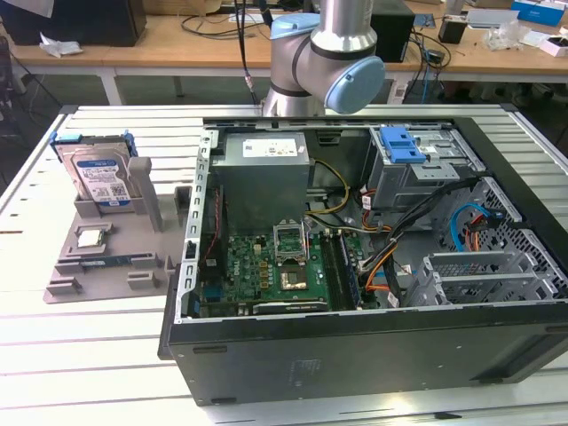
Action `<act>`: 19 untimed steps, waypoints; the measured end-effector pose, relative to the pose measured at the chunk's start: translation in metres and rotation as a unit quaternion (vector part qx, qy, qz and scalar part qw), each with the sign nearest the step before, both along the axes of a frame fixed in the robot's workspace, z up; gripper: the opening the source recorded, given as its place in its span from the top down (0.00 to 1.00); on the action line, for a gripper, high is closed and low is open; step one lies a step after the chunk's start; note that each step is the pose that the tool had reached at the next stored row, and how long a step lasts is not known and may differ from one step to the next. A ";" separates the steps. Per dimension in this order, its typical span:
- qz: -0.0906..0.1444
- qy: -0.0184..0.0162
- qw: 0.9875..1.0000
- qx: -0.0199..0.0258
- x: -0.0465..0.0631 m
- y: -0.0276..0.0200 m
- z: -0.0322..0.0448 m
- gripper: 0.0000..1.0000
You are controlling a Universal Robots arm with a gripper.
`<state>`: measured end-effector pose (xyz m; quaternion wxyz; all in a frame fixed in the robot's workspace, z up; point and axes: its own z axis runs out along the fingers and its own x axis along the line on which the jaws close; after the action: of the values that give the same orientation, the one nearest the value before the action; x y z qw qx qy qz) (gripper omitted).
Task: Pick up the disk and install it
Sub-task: 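Pick up the disk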
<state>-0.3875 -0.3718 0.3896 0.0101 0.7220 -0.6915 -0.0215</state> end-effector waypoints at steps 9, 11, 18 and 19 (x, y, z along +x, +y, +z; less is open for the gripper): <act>-0.049 0.000 0.999 -0.005 0.000 0.0000 -0.0003 0.89; -0.049 0.000 0.999 -0.005 0.000 0.0000 -0.0003 0.89; -0.051 0.000 0.999 -0.005 0.000 0.0000 -0.0004 0.58; -0.051 0.000 0.999 -0.005 0.000 0.0000 -0.0003 0.52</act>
<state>-0.3875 -0.3718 0.3893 0.0123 0.6859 -0.7274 -0.0188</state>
